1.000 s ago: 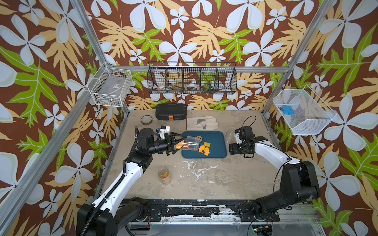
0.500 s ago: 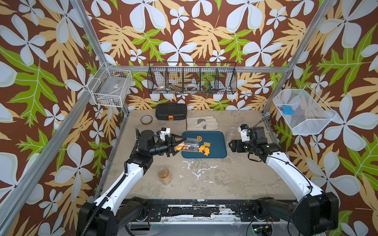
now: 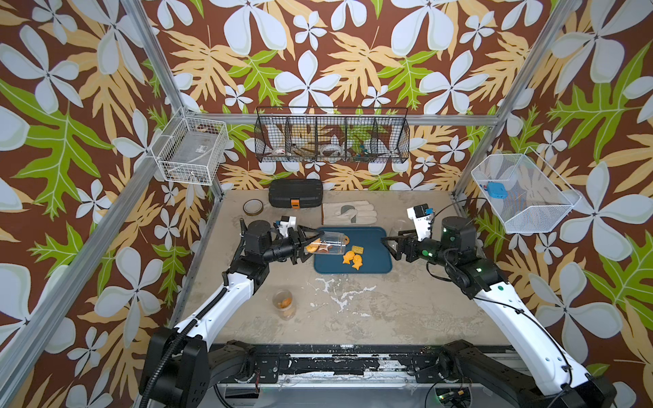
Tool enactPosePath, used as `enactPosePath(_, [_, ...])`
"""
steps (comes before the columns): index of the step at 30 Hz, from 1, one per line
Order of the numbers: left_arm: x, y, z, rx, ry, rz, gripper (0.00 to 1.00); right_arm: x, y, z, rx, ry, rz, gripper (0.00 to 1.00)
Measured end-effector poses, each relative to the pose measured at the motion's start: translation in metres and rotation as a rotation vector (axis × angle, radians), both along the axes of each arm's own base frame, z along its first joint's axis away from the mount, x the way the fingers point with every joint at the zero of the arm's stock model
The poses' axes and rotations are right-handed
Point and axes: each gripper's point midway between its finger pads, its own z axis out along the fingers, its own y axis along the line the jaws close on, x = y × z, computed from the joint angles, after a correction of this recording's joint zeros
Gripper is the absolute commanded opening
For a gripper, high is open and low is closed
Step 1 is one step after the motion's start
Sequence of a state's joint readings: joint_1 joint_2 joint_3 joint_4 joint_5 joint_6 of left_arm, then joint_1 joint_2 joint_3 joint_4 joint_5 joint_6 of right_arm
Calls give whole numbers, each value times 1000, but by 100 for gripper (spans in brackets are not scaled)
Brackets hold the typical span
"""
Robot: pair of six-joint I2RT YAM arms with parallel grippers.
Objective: Pour the cookies out of the jar
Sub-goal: Pour the cookies in the jar onto the tray.
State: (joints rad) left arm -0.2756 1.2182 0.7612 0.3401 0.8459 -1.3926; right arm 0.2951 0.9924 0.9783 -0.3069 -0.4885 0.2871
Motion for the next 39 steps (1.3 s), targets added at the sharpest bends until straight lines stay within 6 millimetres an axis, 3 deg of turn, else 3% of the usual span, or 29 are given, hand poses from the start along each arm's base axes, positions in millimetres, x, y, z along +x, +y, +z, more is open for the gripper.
enactPosePath(4, [10, -2, -11, 12, 13, 3, 59, -7, 2, 13, 11, -53, 5, 92])
enactPosePath(12, [30, -9, -39, 39, 45, -3, 59, -22, 6, 17, 15, -120, 35, 93])
enactPosePath(27, [49, -28, -100, 98, 115, -69, 59, -21, -3, -12, -7, -77, -23, 93])
enactPosePath(39, [64, -33, -131, 150, 131, -92, 58, -19, -3, -15, 7, -61, -31, 93])
